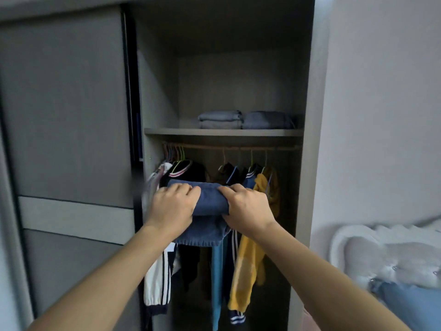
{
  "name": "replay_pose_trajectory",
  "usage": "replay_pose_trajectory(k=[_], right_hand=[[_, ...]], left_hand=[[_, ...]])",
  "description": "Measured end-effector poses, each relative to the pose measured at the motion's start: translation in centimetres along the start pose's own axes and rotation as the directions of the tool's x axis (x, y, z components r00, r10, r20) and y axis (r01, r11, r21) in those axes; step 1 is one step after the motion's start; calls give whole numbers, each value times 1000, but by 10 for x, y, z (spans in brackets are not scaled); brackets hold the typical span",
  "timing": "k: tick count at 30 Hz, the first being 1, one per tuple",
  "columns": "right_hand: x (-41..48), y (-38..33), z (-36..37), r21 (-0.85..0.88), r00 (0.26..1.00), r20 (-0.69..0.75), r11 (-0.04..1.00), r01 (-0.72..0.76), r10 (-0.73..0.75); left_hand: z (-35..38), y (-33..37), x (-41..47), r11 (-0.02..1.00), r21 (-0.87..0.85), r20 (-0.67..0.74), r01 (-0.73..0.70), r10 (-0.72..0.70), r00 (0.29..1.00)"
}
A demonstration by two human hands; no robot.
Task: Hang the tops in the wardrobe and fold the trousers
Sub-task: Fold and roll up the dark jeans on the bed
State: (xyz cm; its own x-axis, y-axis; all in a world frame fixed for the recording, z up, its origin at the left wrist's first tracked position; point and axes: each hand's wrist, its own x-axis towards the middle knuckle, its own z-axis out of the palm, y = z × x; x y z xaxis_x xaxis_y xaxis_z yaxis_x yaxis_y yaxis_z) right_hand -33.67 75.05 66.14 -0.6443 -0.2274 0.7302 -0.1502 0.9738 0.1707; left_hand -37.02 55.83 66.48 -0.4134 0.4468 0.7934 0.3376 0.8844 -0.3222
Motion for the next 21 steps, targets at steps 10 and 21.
replay_pose_trajectory(k=[10,21], right_hand=[[173,88,19,-131,953,-304,991,-25,-16],[369,244,27,-315,862,-499,945,-82,-92]], left_hand=[[66,-56,190,995,82,-331,-58,82,940],[140,-64,433,992,121,-484,-19,76,872]])
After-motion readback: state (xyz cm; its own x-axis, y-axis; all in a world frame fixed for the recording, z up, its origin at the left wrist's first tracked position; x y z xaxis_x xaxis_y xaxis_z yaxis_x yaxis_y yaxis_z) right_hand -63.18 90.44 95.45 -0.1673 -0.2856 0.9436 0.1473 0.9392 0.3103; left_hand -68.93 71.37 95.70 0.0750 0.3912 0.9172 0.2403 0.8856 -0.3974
